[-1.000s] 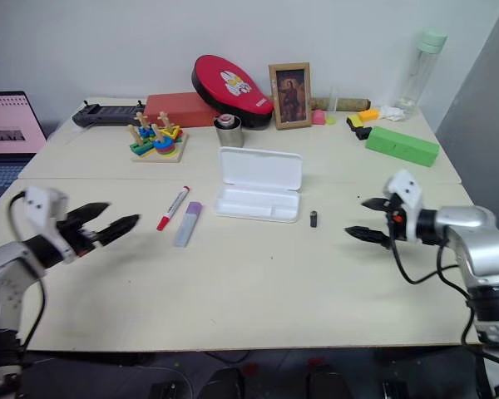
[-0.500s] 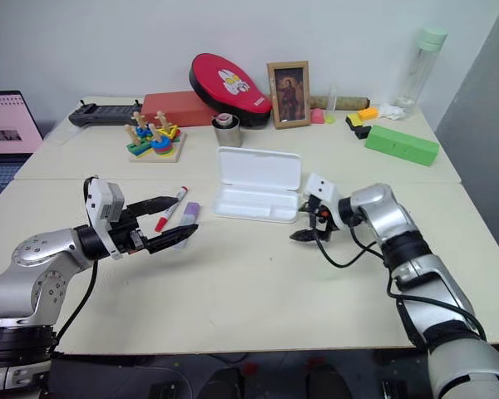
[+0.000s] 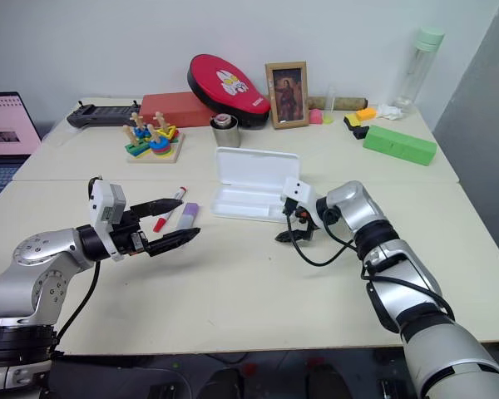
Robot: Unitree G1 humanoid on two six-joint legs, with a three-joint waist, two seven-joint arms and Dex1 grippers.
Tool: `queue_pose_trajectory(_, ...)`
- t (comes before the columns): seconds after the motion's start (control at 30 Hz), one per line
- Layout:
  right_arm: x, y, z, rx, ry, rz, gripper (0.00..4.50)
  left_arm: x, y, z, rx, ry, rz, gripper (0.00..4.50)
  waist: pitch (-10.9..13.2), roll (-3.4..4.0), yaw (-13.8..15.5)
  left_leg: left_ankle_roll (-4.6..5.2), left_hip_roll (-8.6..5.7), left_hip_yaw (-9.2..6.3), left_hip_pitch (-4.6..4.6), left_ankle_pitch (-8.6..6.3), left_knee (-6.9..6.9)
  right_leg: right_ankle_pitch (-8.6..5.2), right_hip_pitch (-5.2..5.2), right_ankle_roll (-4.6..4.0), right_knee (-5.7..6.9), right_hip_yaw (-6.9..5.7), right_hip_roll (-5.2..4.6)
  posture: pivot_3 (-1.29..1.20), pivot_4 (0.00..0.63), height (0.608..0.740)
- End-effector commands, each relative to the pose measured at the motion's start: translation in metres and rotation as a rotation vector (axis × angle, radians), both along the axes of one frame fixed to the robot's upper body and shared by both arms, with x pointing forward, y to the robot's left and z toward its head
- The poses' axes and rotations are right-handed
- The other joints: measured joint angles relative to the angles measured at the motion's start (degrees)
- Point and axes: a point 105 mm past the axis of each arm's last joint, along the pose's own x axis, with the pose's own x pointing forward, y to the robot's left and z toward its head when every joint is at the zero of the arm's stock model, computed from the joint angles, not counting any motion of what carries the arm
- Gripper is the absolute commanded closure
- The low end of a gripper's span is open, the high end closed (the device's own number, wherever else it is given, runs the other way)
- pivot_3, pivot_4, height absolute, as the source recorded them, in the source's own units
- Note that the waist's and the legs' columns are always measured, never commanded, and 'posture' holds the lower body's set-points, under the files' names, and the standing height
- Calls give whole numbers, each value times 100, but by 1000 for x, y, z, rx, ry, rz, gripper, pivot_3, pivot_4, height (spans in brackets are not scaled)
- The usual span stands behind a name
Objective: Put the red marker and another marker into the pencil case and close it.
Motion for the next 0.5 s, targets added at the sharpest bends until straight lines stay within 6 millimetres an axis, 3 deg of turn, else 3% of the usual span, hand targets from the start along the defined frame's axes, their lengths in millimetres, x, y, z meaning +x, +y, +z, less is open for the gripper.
queue_pose_trajectory(0.03,6,1,6,-33,-39,-4,472,-2,-2,13,2,-43,-19,0,1,1,1,0,0,-1,0,0,0,0,0,0,1,-1,0,0,150,740)
queue_pose_trajectory(0.5,10,2,3,-83,-72,0,3992,-3,-1,9,7,-16,-11,0,4,7,-5,0,0,-2,1,0,0,0,0,0,2,-2,0,0,150,740)
